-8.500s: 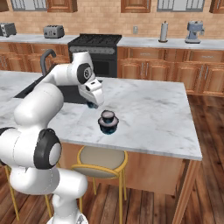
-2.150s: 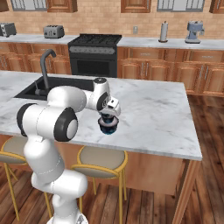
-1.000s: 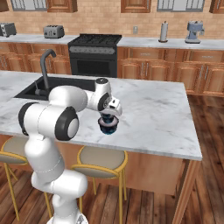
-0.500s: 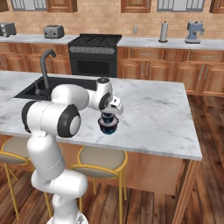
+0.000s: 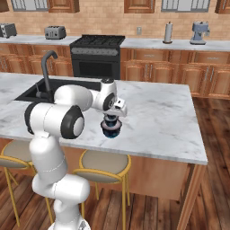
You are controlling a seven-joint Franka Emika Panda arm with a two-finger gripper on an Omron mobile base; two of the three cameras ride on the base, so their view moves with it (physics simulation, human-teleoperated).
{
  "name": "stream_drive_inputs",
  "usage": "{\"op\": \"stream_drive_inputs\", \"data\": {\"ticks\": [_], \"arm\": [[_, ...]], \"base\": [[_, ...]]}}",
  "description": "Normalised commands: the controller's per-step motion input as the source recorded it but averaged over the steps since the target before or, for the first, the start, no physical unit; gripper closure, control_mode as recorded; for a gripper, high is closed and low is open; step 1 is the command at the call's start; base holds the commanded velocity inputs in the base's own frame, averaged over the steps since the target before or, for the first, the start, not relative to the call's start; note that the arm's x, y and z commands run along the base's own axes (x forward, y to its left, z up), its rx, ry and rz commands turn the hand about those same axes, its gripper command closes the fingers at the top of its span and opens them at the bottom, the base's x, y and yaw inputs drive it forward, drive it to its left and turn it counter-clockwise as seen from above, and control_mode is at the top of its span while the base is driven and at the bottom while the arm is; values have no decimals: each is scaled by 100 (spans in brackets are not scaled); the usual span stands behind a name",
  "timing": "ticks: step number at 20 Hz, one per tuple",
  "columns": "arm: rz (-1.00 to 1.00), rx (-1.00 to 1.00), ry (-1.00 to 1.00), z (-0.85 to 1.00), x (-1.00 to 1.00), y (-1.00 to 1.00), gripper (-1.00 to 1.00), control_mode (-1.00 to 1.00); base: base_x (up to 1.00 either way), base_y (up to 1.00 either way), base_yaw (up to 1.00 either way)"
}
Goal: Stack the yogurt containers by placing the smaller containers on top of the larger containers.
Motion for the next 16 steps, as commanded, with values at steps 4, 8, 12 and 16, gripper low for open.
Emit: {"op": "stream_drive_inputs", "data": {"ticks": [4, 8, 12, 16], "arm": [[1, 0, 0, 3, -32, -8, -100, -100], [4, 0, 0, 32, -31, 14, -100, -100], [5, 0, 0, 39, -3, 35, -100, -100], [4, 0, 0, 51, -34, 32, -100, -100]], "base": [[0, 0, 0], [0, 0, 0], [0, 0, 0], [0, 0, 0]]}}
